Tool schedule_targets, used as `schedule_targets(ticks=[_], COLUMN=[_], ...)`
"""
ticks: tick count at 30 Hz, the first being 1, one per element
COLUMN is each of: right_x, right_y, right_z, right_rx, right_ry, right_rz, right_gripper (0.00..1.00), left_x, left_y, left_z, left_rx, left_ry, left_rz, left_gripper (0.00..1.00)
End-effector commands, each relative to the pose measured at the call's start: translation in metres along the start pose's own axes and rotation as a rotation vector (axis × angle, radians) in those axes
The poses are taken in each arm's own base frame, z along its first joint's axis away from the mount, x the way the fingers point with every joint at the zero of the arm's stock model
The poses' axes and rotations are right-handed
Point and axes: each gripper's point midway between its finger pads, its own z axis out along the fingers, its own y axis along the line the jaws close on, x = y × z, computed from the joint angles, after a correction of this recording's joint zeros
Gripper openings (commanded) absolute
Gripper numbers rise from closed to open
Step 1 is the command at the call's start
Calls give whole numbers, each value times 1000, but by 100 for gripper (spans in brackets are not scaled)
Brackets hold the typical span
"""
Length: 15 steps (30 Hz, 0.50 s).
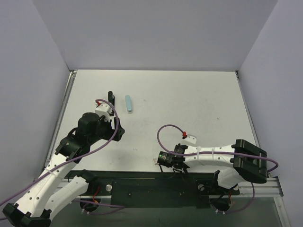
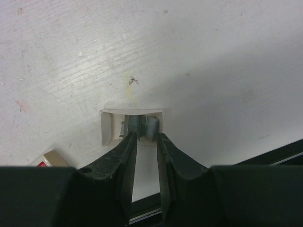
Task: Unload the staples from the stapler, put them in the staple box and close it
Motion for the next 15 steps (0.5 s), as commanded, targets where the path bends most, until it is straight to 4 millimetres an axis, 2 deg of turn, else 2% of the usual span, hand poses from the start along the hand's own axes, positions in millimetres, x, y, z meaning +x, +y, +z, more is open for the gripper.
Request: schedule_targets(ticks=[1, 15], right_x=[-8, -22], right_y=[-1, 5], right_z=[-3, -12], right_rx=[19, -46], right_ry=[-20, -65], right_rz=[-9, 14], right_gripper=[23, 25], left_x=[-12, -12], left_y=[-5, -3], left_z=[-3, 0], left_rx=[15, 11], left_ry=[-48, -42], left_rz=[0, 0], left_gripper=[82, 82])
